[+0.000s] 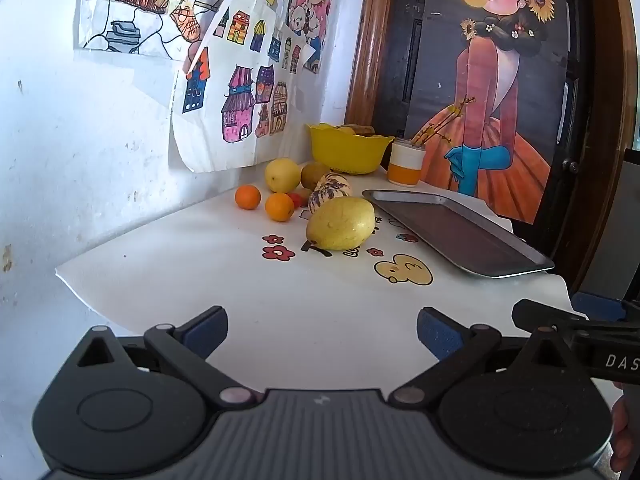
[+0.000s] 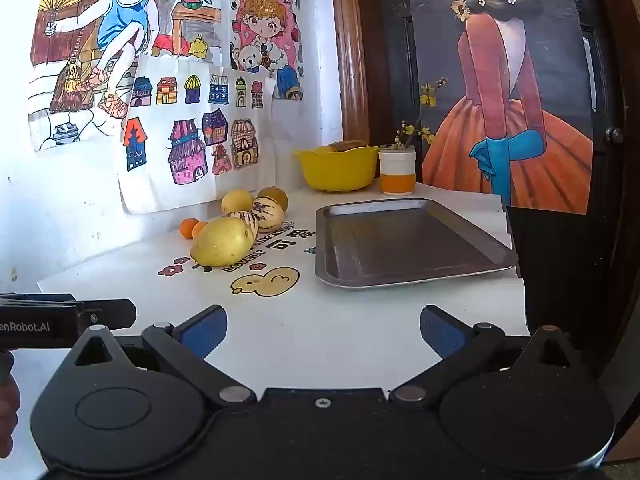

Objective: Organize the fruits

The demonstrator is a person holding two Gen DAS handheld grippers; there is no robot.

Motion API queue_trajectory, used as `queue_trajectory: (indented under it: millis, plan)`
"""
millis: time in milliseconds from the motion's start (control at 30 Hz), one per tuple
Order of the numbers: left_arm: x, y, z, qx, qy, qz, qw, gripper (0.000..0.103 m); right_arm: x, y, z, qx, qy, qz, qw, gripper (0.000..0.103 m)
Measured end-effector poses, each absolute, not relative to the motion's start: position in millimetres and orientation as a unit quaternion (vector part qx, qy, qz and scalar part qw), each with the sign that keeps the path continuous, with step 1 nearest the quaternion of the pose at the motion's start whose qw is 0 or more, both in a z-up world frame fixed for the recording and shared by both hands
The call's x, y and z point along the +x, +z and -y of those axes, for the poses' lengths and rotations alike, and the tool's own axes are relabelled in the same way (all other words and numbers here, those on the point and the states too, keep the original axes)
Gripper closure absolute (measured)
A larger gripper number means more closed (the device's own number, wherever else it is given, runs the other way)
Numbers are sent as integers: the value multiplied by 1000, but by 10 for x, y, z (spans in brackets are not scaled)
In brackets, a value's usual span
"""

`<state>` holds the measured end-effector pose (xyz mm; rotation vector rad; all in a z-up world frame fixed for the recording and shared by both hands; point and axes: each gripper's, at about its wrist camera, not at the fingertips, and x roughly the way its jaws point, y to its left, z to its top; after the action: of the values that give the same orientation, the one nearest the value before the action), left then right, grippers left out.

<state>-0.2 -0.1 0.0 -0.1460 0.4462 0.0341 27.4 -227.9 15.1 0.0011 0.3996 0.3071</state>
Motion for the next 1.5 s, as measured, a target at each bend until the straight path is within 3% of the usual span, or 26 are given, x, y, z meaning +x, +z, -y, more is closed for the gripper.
queue_trajectory:
  millis: [1500]
  plan:
    - [-41, -10, -15, -78, 17, -224, 971, 1, 232, 199, 2239, -2, 153, -196, 969, 1]
